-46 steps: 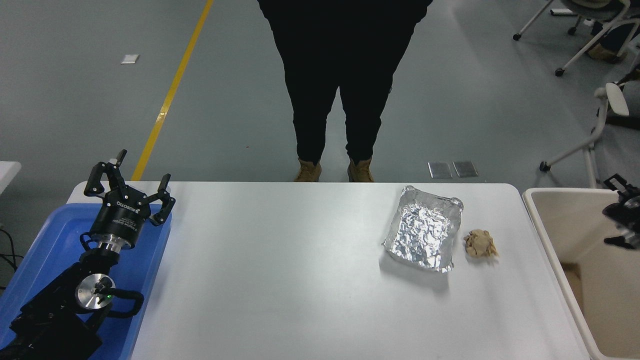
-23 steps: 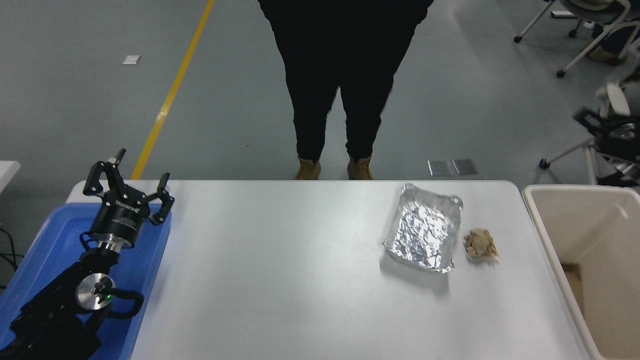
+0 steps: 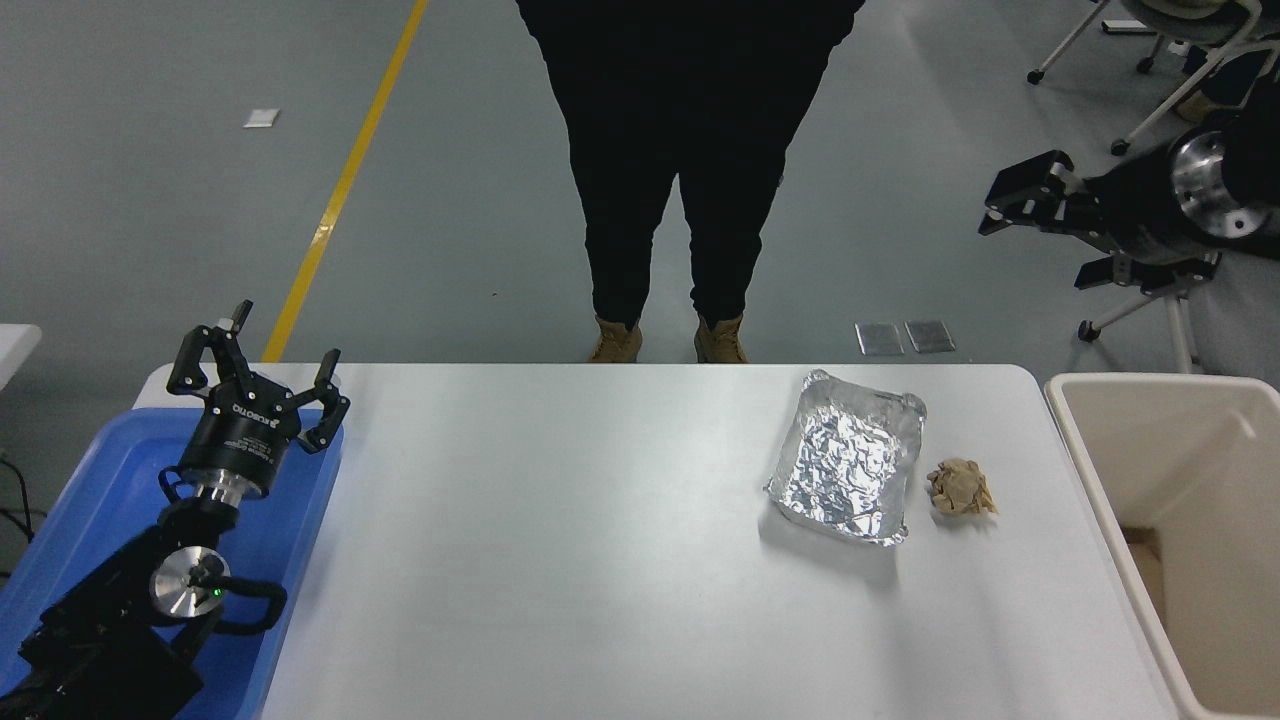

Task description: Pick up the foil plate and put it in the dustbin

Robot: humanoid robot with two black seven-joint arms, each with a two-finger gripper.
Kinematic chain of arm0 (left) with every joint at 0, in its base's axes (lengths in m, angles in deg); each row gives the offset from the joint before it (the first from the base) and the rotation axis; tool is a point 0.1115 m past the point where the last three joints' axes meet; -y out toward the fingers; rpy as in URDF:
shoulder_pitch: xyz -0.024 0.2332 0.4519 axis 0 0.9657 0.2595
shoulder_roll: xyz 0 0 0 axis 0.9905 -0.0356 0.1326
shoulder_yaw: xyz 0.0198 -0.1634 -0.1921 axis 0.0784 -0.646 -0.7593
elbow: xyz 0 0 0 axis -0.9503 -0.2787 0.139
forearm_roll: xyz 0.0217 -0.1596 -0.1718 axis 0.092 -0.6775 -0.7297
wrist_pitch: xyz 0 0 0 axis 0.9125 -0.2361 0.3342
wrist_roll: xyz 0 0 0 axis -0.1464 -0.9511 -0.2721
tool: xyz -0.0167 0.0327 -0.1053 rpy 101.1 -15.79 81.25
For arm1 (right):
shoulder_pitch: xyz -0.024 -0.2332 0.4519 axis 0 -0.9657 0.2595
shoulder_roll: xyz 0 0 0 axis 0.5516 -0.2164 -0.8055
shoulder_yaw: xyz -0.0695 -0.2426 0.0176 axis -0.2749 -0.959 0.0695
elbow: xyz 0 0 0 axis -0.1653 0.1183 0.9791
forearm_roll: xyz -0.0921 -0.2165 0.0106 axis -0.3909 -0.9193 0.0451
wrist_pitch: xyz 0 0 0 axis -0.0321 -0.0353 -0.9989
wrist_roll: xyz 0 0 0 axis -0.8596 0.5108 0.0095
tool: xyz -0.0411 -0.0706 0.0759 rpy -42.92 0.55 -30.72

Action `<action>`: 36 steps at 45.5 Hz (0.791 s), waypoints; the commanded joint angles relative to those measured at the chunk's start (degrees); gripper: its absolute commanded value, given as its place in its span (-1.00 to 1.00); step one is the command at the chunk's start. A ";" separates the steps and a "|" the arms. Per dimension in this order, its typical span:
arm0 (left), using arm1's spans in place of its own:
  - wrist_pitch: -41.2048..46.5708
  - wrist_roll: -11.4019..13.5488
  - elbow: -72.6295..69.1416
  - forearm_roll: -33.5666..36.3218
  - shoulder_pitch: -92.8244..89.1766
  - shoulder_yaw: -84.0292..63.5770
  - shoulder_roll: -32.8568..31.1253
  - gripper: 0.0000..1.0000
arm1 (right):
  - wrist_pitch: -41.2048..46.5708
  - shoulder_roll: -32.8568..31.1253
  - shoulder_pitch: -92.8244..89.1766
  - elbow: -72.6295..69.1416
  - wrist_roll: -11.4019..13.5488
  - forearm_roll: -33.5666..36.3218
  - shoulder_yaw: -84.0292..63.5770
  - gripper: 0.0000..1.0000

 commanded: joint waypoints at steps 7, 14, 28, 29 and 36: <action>0.02 0.00 0.00 -0.02 -0.07 0.00 0.03 0.97 | 11.00 -1.08 12.78 -8.87 0.05 0.25 -5.19 1.00; 0.02 0.00 0.00 -0.02 -0.07 0.00 0.02 0.97 | 11.17 -0.47 12.96 -8.87 -0.03 0.16 -5.02 1.00; 0.02 0.00 0.00 -0.02 -0.07 0.00 0.02 0.97 | 11.17 -0.20 11.73 -8.61 -0.03 0.42 -4.84 1.00; 0.02 0.00 0.00 -0.02 0.02 0.00 0.03 0.97 | 11.17 -0.11 11.47 -8.61 -0.03 0.42 -4.75 1.00; 0.02 0.00 0.00 -0.02 0.02 0.00 0.03 0.97 | 10.56 0.24 7.34 -8.26 -0.12 0.60 -4.32 1.00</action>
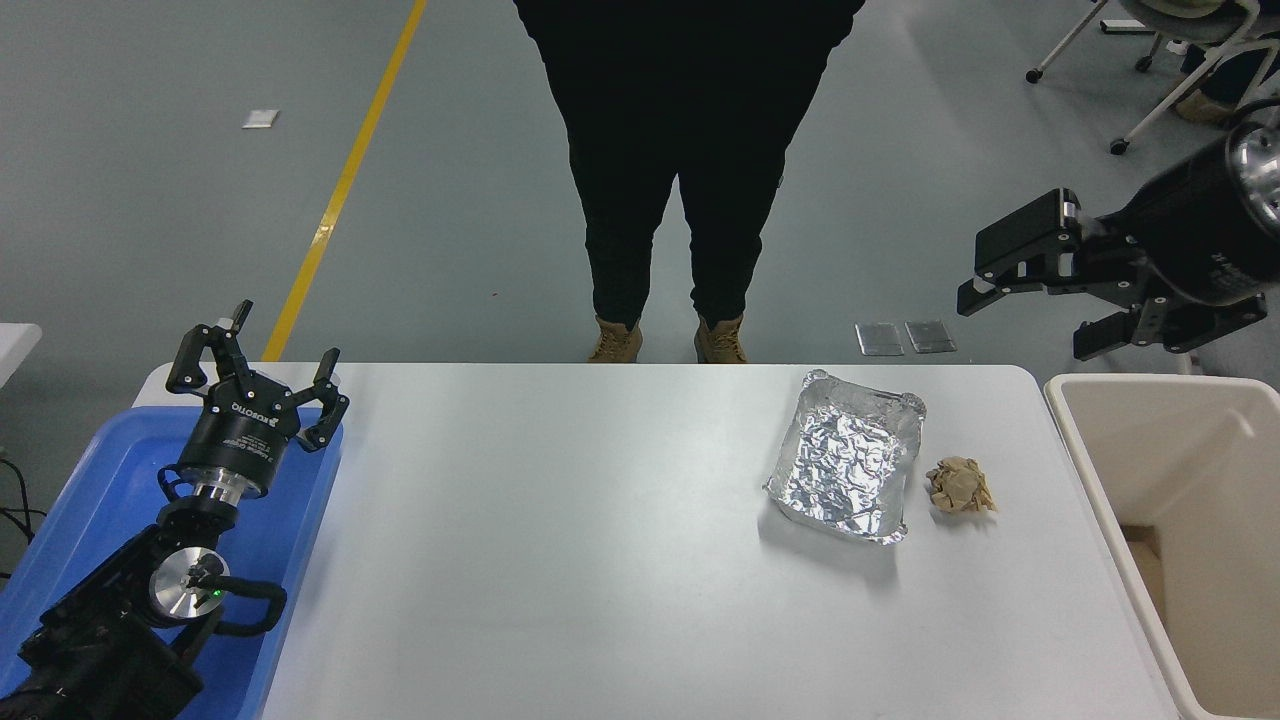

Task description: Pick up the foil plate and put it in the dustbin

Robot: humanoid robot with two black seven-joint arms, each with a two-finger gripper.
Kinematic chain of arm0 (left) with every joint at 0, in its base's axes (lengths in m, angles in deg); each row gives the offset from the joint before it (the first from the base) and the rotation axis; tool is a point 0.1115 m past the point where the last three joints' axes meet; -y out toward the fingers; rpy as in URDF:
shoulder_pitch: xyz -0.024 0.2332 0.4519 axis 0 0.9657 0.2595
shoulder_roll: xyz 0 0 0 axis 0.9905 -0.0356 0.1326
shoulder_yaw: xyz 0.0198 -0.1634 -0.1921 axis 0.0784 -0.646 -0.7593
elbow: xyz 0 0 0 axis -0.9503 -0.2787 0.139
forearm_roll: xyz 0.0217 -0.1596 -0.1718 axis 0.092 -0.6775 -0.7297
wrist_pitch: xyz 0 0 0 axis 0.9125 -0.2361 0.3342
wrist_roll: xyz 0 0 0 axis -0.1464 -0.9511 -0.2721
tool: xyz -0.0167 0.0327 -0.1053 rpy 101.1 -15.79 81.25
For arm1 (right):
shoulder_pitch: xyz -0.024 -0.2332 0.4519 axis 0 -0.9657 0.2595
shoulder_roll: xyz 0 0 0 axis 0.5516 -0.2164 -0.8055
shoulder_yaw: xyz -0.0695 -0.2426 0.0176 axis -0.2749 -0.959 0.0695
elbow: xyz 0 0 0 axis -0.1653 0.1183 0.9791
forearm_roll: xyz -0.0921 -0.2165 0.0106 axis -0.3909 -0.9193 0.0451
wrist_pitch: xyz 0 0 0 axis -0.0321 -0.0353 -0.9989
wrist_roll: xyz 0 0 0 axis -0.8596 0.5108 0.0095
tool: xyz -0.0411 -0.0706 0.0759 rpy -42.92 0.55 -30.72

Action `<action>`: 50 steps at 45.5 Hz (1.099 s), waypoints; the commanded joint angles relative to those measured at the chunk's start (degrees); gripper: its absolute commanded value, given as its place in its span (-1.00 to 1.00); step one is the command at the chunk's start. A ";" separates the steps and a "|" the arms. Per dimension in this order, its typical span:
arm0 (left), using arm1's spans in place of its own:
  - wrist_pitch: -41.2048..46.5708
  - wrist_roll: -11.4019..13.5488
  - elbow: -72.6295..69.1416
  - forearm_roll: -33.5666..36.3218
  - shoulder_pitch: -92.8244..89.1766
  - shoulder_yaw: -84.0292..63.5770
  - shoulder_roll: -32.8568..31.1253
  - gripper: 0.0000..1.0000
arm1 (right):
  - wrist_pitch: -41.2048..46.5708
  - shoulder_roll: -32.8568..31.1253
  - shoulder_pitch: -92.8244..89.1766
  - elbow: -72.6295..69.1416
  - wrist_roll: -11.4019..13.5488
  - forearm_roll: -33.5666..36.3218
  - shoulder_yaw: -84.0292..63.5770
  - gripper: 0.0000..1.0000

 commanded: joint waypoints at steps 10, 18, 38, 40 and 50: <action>-0.01 0.00 0.00 -0.02 0.02 0.00 -0.07 0.97 | -6.77 2.48 -15.22 3.18 0.00 -0.50 3.20 1.00; -0.01 0.00 0.00 -0.02 0.02 0.00 0.02 0.97 | -15.73 5.20 -28.84 8.80 0.00 -1.12 6.81 1.00; -0.01 0.00 0.00 -0.02 0.02 0.00 0.02 0.97 | -26.99 14.69 -53.46 28.40 -0.26 -0.86 16.48 1.00; -0.01 0.00 0.00 -0.02 -0.06 0.00 -0.07 0.97 | -27.95 15.92 -54.77 29.54 -0.35 -0.95 17.18 1.00; -0.01 0.00 0.00 -0.02 0.02 0.00 0.02 0.97 | -30.07 21.38 -59.52 36.49 -0.62 -0.95 17.71 1.00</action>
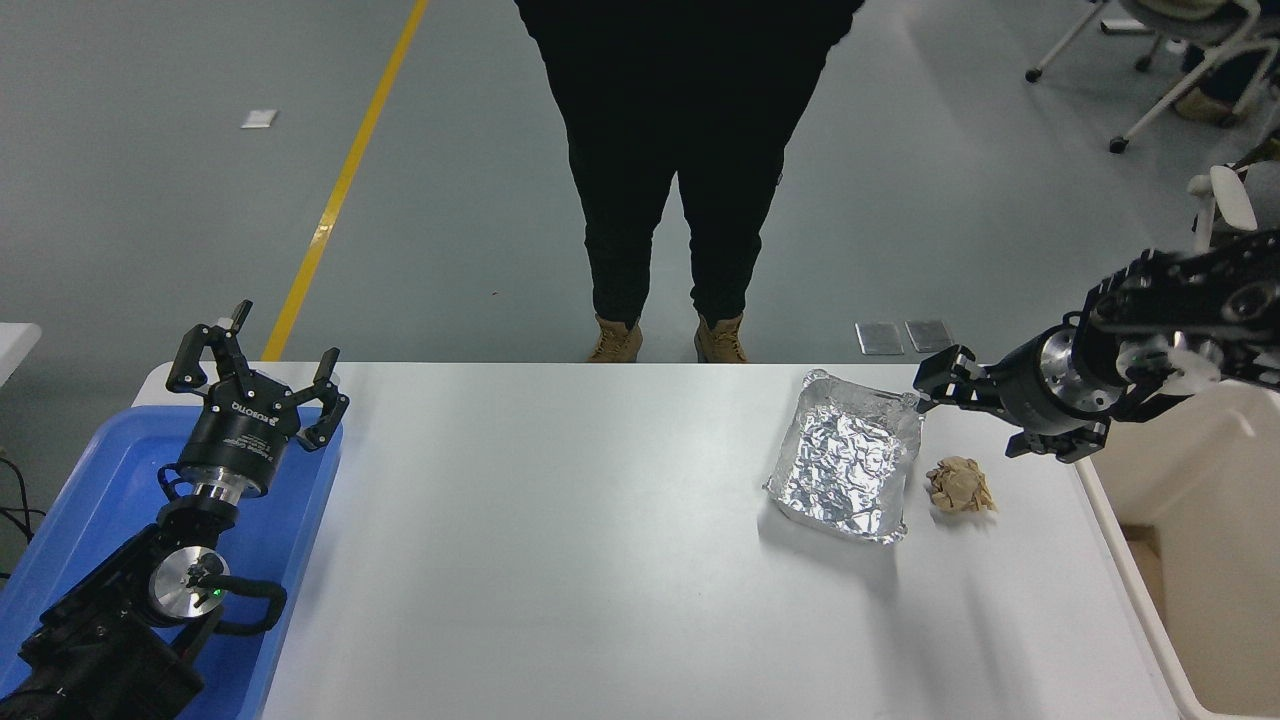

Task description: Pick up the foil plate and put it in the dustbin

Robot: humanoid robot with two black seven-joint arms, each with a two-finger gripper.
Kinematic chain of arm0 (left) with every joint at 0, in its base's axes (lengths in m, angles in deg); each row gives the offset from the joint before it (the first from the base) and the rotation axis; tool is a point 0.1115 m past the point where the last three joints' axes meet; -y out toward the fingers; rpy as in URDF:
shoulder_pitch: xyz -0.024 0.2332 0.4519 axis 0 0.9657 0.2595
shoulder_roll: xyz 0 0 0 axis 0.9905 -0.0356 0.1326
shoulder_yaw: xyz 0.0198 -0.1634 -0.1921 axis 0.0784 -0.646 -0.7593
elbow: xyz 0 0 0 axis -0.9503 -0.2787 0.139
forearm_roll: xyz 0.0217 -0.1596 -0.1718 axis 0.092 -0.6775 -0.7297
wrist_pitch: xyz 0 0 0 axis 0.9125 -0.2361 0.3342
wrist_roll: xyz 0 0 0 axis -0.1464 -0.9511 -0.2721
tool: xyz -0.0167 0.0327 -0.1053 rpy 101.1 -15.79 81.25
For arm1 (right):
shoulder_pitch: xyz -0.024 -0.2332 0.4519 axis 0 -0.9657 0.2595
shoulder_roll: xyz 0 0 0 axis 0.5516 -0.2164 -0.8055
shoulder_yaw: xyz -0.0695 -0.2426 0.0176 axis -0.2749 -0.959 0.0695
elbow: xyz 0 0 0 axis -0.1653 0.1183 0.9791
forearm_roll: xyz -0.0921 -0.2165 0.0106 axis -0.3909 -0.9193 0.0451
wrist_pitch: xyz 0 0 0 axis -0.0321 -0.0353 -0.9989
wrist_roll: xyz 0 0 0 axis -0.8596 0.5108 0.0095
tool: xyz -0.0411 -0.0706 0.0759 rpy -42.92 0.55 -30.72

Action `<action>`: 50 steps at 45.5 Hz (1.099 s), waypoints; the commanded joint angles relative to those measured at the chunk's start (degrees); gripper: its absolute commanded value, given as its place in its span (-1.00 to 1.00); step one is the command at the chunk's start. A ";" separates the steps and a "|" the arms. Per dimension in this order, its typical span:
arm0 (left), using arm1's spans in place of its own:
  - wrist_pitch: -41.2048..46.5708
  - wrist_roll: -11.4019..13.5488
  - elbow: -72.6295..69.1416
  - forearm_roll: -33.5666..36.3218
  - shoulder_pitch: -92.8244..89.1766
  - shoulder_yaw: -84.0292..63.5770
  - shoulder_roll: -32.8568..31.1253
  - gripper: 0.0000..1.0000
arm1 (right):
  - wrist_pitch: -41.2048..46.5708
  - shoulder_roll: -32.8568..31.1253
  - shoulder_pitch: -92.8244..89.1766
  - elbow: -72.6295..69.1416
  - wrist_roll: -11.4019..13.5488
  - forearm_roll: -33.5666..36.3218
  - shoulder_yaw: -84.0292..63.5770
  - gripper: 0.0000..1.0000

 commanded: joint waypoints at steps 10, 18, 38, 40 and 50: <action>0.00 0.00 0.00 0.08 -0.07 0.00 0.04 0.97 | -5.07 10.14 -12.39 14.72 -0.23 -0.04 2.19 1.00; 0.00 0.00 0.00 -0.01 0.01 0.00 -0.05 0.97 | -6.12 11.64 -15.12 17.10 -0.23 0.05 2.45 1.00; 0.00 0.00 0.00 -0.01 -0.07 0.00 -0.05 0.97 | -10.34 13.13 -19.95 19.64 -0.31 0.05 3.77 0.93; 0.00 0.00 0.00 -0.01 -0.07 0.00 0.04 0.97 | -10.69 13.57 -20.65 20.17 -0.31 0.14 3.77 0.92; 0.00 0.00 0.00 -0.01 -0.07 0.00 -0.05 0.97 | -13.50 14.63 -22.85 21.32 -0.40 -0.04 3.77 0.80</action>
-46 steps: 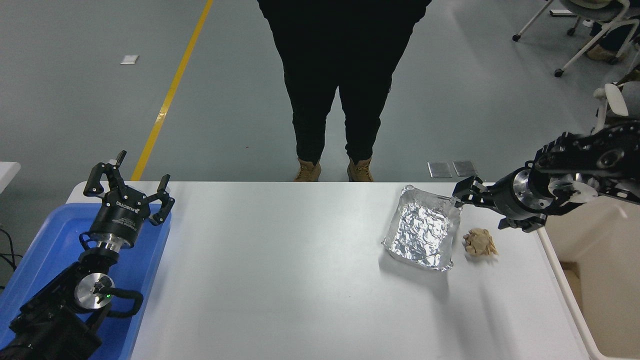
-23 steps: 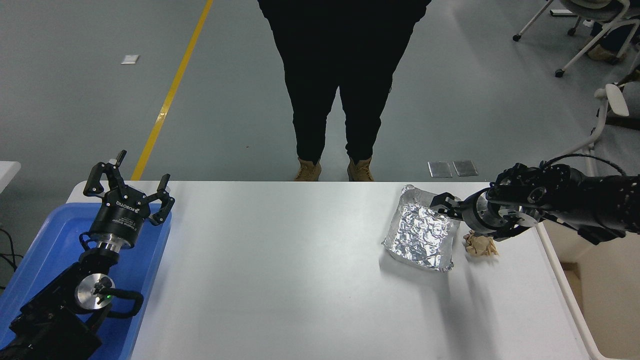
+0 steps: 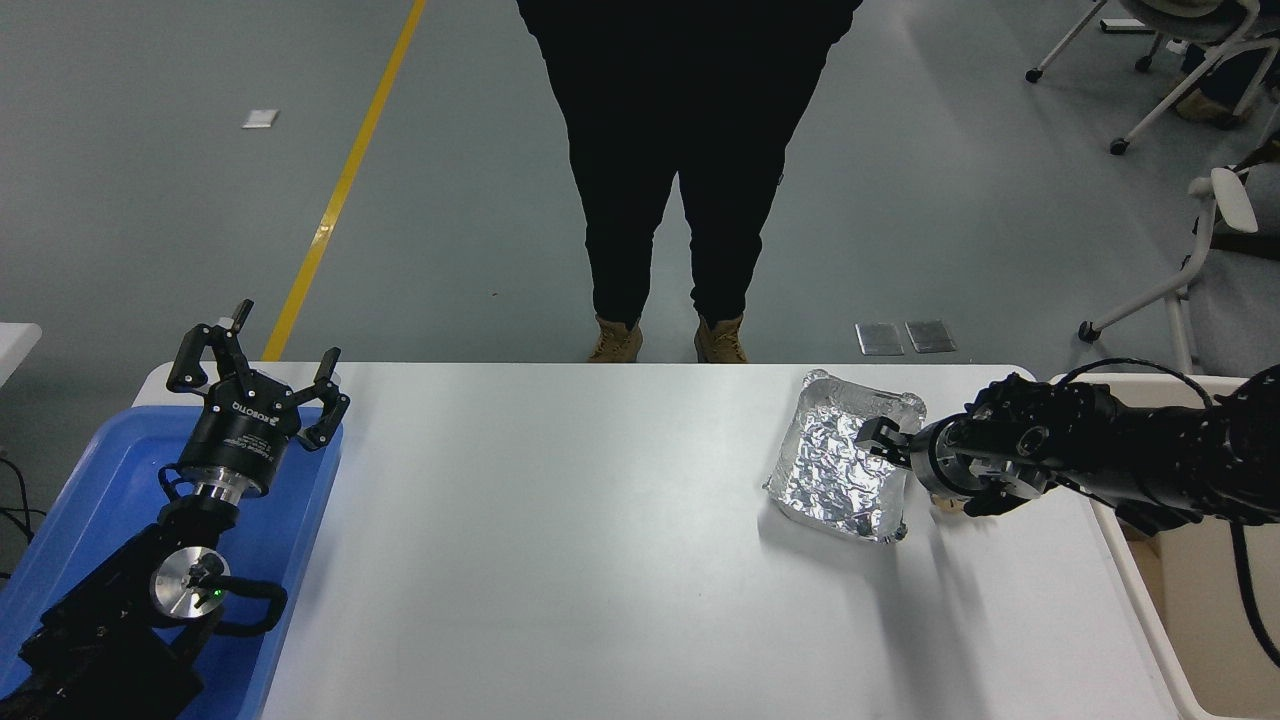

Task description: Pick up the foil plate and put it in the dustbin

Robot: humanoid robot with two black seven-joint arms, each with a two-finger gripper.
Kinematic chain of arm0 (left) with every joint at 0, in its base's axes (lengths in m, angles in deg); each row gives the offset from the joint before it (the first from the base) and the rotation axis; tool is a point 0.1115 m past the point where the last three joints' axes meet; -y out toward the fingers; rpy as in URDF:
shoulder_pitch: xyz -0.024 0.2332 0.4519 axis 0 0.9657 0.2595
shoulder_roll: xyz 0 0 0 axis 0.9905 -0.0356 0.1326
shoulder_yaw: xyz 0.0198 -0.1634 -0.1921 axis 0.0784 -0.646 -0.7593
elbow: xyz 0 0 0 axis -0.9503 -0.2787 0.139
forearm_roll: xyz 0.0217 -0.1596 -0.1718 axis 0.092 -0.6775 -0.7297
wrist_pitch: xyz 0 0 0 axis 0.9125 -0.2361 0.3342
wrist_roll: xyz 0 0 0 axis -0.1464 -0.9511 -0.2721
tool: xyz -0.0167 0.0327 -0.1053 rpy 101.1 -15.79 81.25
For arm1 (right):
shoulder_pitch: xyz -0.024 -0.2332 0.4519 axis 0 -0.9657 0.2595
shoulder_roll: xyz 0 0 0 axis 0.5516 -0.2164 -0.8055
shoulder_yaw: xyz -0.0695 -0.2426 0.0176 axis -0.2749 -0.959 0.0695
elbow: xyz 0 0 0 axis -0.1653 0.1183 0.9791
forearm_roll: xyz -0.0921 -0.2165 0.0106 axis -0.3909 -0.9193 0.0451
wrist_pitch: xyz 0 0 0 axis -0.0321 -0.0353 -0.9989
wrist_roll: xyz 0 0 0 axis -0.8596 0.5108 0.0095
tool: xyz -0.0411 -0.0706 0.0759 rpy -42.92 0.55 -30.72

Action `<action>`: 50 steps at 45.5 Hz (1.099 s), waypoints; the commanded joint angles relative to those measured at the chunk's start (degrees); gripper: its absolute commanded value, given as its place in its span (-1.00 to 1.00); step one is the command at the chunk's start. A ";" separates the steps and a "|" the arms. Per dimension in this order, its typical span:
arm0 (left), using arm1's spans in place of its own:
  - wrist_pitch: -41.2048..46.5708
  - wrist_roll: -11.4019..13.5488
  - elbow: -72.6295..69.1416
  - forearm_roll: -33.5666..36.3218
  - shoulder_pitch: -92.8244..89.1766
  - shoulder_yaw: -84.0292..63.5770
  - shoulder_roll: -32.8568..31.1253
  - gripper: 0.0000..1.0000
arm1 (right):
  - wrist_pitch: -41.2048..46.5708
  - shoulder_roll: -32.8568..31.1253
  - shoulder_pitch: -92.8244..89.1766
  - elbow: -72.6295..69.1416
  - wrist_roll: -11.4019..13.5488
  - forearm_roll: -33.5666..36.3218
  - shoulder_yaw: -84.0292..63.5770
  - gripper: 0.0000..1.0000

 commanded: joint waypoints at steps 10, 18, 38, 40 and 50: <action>0.03 0.00 0.00 -0.02 -0.01 0.00 -0.04 0.97 | -3.28 2.40 -4.15 3.93 -0.07 -0.10 0.31 0.34; 0.03 0.00 0.00 -0.02 -0.01 0.00 0.04 0.97 | -3.37 2.40 -4.24 4.10 -0.07 -0.10 0.22 0.23; 0.03 0.00 0.00 -0.02 -0.01 0.00 0.05 0.97 | -3.28 2.93 -5.30 4.02 -0.16 -0.01 0.31 -0.02; 0.03 0.00 0.00 -0.02 -0.01 0.00 0.04 0.97 | -3.20 2.93 -5.30 3.93 -0.16 0.08 0.31 -0.20; 0.03 0.00 0.00 -0.02 -0.01 0.00 -0.04 0.97 | -3.11 2.93 -4.86 3.49 -0.16 0.08 0.31 -1.00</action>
